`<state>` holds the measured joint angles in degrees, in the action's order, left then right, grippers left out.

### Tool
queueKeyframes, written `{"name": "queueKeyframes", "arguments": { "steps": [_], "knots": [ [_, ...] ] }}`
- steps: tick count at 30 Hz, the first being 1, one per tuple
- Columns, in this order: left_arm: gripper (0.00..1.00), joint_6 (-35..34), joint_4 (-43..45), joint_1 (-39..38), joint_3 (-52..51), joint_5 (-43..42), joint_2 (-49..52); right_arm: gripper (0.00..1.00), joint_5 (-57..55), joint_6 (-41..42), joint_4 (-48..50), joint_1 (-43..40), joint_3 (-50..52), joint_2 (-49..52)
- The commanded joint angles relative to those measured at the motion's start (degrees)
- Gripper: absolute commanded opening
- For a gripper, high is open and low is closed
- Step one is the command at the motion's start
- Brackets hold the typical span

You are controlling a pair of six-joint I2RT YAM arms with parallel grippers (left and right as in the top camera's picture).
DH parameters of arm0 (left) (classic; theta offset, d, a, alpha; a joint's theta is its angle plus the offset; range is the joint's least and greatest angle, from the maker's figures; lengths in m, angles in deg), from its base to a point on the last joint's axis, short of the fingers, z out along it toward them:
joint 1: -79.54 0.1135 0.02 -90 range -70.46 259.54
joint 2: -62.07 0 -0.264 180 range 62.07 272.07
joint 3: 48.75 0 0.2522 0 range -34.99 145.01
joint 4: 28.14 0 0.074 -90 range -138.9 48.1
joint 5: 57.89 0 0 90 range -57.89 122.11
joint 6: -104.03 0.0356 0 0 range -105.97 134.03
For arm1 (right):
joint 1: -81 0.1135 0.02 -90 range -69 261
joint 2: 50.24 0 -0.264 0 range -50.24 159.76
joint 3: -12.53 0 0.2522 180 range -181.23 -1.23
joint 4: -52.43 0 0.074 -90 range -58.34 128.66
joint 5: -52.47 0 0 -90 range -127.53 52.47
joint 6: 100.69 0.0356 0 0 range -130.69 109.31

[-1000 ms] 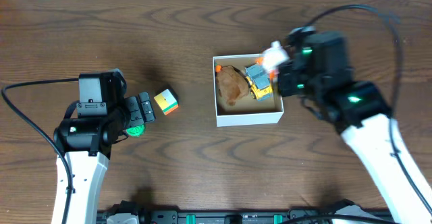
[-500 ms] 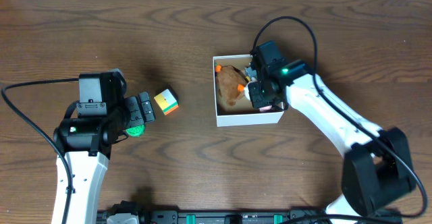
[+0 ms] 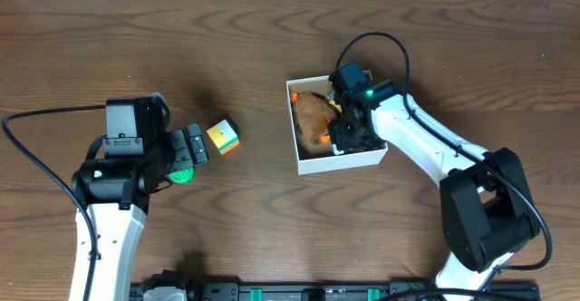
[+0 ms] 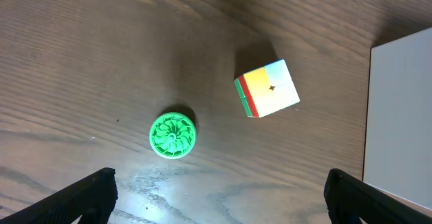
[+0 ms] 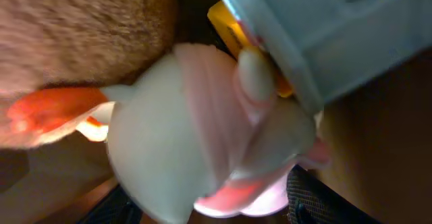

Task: Pack container
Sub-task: 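Lower the plush toy into the box and release it, then grasp the small colored cube with the left gripper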

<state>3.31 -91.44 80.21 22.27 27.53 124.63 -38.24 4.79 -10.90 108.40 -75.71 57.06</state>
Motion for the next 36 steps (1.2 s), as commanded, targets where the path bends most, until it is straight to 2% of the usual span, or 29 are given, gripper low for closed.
{"name": "queueKeyframes", "arguments": {
  "steps": [1,8,11,12,14,16,20,24,27,34,36],
  "knots": [
    [0.98,-0.5,-0.1,0.3,1.0,-0.4,0.0,0.67,-0.3,-1.2,-0.9,0.0,-3.9,-5.7],
    [0.98,-0.5,-0.1,0.3,1.0,-0.4,0.0,0.71,-2.4,-2.9,-1.1,-0.2,-11.8,-17.6],
    [0.98,-0.5,-0.1,0.3,1.0,-0.4,0.0,0.71,-9.7,2.8,-2.0,-1.7,-13.4,-22.3],
    [0.98,-0.5,-0.1,0.3,1.0,-0.4,0.0,0.73,-13.2,6.7,-2.8,-2.8,-13.4,-24.0],
    [0.98,-0.5,-0.2,0.3,1.0,-0.4,0.0,0.86,-16.7,13.5,-4.7,-6.1,-13.4,-26.9],
    [0.98,-0.5,-0.2,0.2,1.0,-0.4,0.0,0.99,-15.1,15.1,-6.4,-11.5,-13.4,-29.0],
    [0.98,-0.9,0.3,-0.7,1.3,-0.4,1.3,0.99,-5.7,12.0,-9.4,-22.1,-13.0,-29.0],
    [0.98,-6.8,0.4,-2.2,5.7,-0.3,7.1,0.99,2.1,5.9,-11.5,-30.9,-10.8,-26.9],
    [0.98,-13.9,-0.2,-4.2,11.1,2.5,13.9,0.99,2.9,3.0,-13.2,-34.0,-8.9,-24.7],
    [0.98,-27.3,-0.3,-6.8,15.1,2.3,28.8,0.99,2.8,-0.2,-14.0,-34.5,-5.5,-20.5],
    [0.98,-28.6,0.1,-6.8,15.1,0.2,32.9,0.99,2.6,-0.3,-14.1,-34.5,-5.2,-19.7]
  ]
}}
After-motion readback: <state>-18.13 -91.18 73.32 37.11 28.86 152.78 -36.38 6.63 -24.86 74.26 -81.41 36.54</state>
